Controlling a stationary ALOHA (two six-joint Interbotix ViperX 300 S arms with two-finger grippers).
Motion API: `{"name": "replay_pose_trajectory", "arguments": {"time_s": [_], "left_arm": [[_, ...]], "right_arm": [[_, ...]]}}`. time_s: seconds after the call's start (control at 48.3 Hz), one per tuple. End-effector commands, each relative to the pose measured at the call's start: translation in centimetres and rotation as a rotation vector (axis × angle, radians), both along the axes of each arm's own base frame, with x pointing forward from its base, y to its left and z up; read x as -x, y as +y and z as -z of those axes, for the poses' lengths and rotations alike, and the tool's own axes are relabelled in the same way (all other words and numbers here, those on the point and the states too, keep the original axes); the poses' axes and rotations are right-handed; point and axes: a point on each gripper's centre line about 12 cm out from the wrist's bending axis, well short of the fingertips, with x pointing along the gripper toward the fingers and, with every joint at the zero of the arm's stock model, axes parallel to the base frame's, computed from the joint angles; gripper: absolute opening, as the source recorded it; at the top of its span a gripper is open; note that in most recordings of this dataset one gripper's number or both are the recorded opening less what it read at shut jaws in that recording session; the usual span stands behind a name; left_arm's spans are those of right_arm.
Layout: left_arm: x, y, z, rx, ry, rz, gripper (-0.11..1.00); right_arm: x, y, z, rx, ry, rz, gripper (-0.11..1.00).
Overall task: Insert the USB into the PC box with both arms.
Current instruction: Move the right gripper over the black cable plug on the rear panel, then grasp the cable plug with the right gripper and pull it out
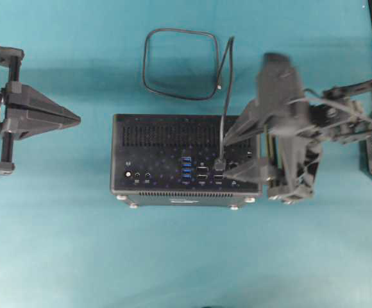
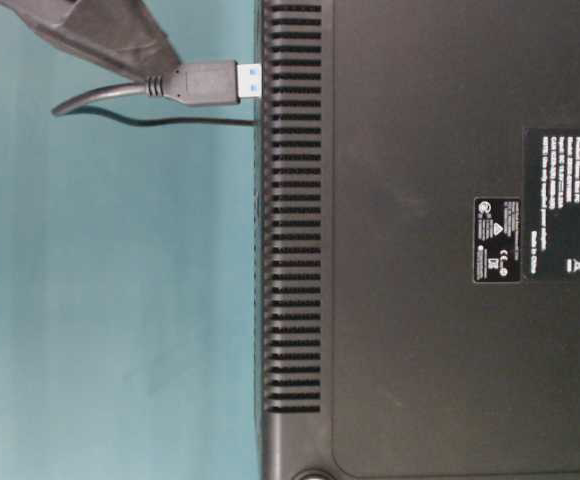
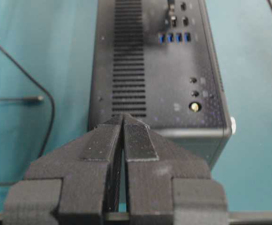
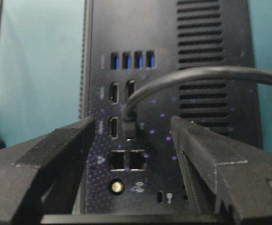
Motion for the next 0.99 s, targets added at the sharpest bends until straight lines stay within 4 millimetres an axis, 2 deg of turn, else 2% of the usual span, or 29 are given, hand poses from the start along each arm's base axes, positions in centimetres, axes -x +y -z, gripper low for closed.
{"name": "replay_pose_trajectory", "arguments": {"time_s": [0.0, 0.166, 0.538, 0.704, 0.973], "left_arm": [[0.0, 0.0, -0.6, 0.002, -0.014, -0.001, 0.0], [0.3, 0.0, 0.3, -0.004, 0.08, -0.002, 0.0], [1.2, 0.1, 0.1, -0.003, 0.061, -0.002, 0.0], [1.4, 0.1, 0.1, -0.003, 0.055, -0.002, 0.0], [1.5, 0.1, 0.1, -0.003, 0.057, -0.002, 0.0]], "right_arm": [[-0.5, 0.6, -2.0, -0.007, -0.002, -0.012, 0.75], [-1.4, 0.6, -2.4, 0.014, 0.076, -0.019, 0.75], [-2.2, 0.4, -2.0, 0.046, 0.126, -0.019, 0.72], [-2.2, 0.3, -1.9, 0.046, 0.13, -0.016, 0.66], [-2.3, 0.2, -1.6, 0.048, 0.139, -0.013, 0.5]]}}
